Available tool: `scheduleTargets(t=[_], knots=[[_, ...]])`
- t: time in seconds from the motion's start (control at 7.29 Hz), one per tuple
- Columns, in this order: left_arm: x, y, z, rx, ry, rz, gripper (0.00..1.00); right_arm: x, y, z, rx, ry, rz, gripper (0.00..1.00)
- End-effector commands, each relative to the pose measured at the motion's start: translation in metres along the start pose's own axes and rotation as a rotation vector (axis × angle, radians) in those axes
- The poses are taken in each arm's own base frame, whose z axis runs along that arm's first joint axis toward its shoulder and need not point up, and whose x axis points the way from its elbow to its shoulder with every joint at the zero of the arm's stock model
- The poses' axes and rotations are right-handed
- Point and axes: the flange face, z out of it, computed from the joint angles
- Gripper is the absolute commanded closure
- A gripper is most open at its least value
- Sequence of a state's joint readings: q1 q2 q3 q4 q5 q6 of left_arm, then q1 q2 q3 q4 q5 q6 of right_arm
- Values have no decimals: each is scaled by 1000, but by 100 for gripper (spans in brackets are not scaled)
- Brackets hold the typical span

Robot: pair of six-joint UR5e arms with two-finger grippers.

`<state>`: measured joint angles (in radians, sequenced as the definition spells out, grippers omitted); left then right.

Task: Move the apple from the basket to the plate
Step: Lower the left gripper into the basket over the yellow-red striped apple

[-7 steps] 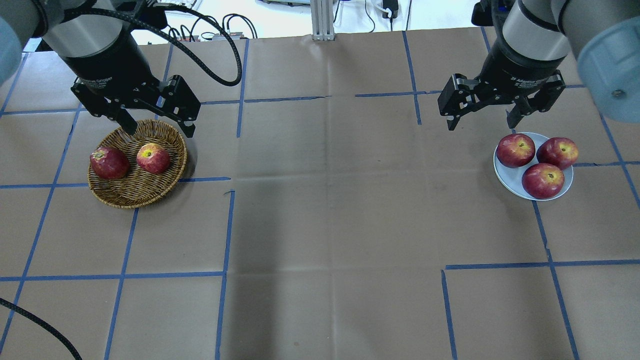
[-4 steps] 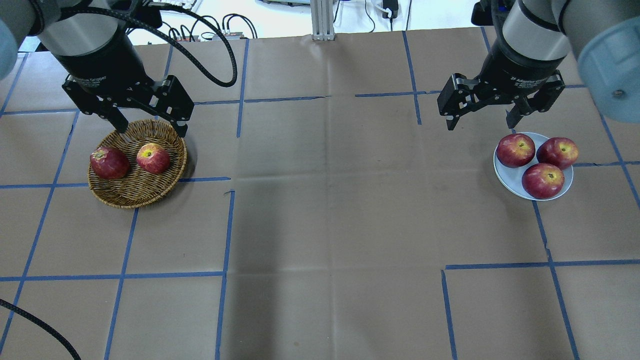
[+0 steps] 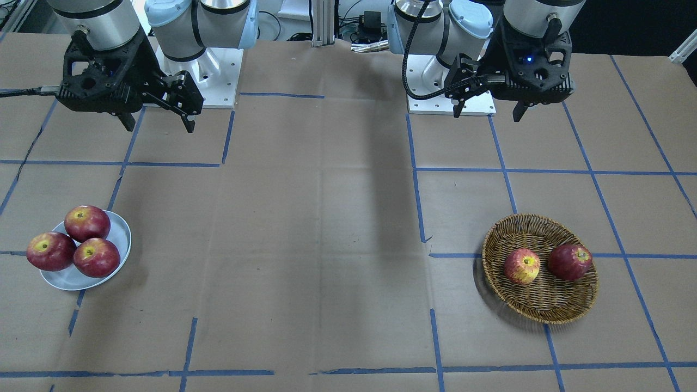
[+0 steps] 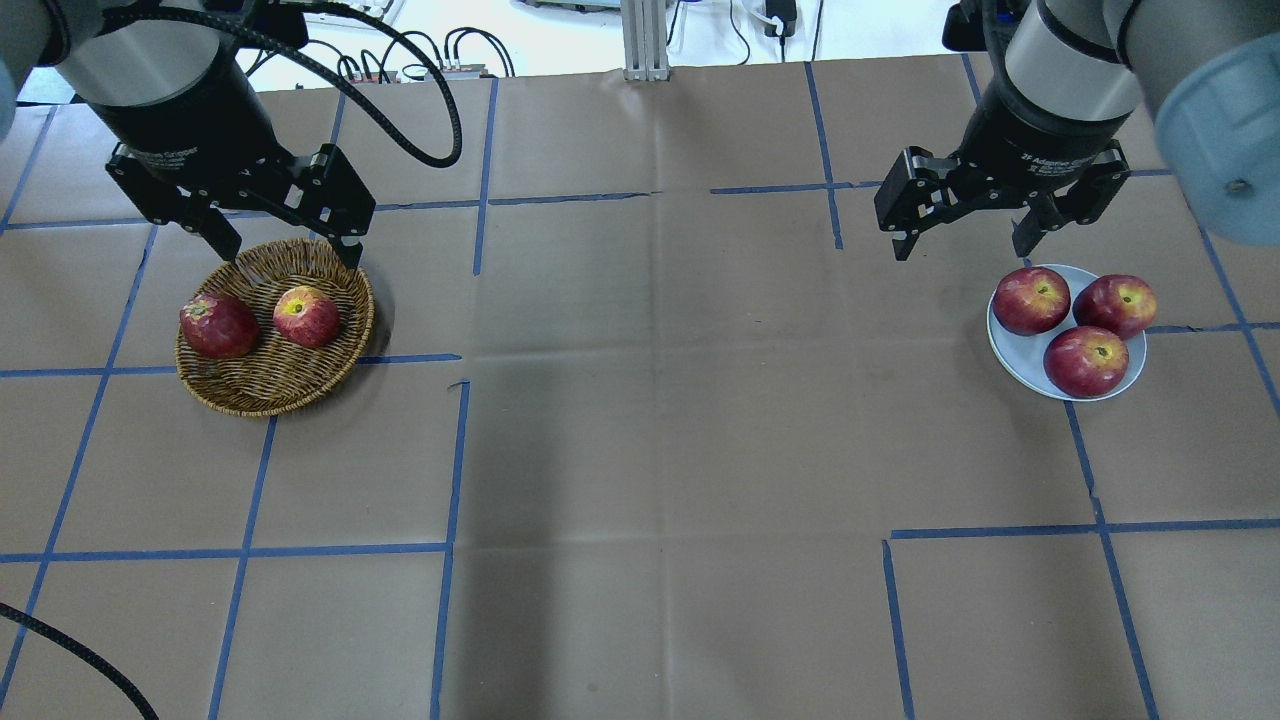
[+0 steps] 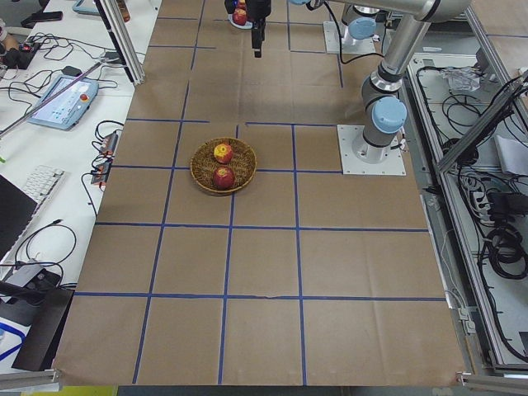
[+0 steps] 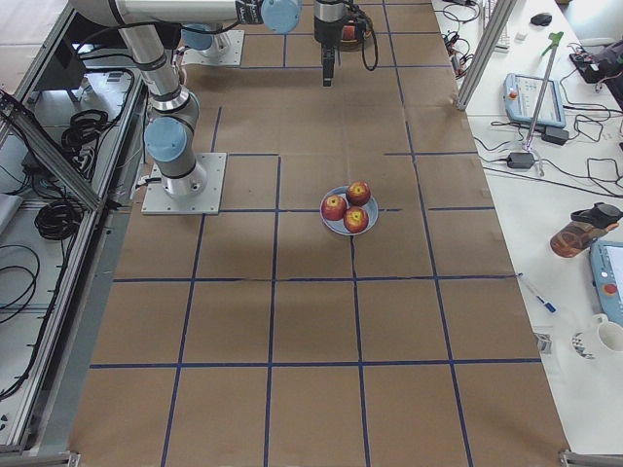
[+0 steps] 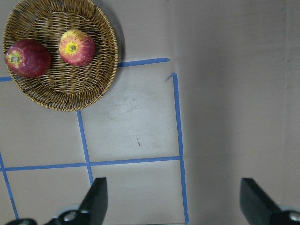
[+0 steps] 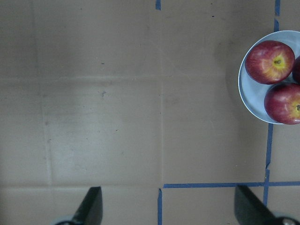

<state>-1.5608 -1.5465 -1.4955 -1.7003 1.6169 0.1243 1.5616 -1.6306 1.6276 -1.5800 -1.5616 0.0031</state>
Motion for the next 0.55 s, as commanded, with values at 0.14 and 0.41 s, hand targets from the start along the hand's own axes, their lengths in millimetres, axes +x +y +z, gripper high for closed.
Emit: scheduleTargets(t=[0.14,0.41], knots=[[-45,-33,28,10,7,201,1,0,0,0,0,0,0,0],[-111,-58,69,24,1,251,1,0,0,-1,2,-2,0,0]])
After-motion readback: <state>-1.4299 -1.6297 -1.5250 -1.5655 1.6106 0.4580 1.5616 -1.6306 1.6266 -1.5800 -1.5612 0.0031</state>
